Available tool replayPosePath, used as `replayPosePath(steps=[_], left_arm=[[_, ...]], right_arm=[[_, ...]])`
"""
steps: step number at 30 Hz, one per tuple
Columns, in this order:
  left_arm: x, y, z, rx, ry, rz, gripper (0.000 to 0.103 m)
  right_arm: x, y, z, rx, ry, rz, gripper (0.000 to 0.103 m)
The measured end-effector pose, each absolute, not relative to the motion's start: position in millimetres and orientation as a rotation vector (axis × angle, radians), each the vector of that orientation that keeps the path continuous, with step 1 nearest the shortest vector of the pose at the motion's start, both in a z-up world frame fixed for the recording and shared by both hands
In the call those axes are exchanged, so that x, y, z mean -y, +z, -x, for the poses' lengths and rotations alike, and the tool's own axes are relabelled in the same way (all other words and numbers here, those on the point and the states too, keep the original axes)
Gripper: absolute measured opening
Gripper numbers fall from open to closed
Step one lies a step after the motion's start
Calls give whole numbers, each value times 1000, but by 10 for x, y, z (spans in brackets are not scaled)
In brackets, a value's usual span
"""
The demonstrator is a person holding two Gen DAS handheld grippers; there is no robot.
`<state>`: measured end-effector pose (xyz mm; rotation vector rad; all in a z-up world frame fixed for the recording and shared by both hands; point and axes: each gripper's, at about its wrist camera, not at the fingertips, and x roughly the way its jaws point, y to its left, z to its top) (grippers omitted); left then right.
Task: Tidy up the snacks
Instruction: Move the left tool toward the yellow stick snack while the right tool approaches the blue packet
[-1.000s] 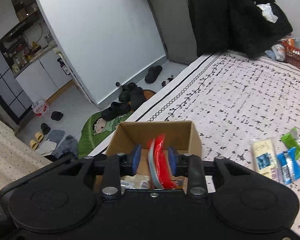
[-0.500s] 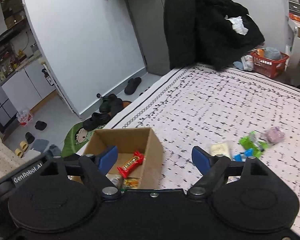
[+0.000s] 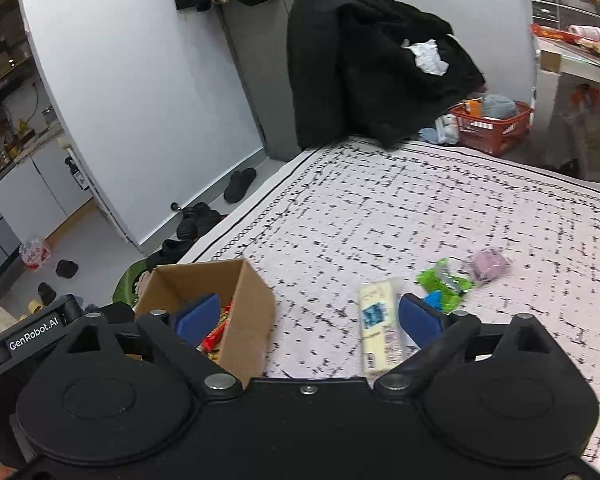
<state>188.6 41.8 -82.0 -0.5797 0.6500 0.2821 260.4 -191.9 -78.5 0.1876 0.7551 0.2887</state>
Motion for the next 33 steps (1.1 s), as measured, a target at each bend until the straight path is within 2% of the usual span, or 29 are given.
replayPosePath(steps=[5,33], left_arm=[[-277,-805,-1895,-656,261,544,103],[595,-896,-2007,-707,131,378,103]], right_arm=[[2119,-798,-2579,-755,268,-195,103],[3162,-1273,-2633,-787,172,-315,103]])
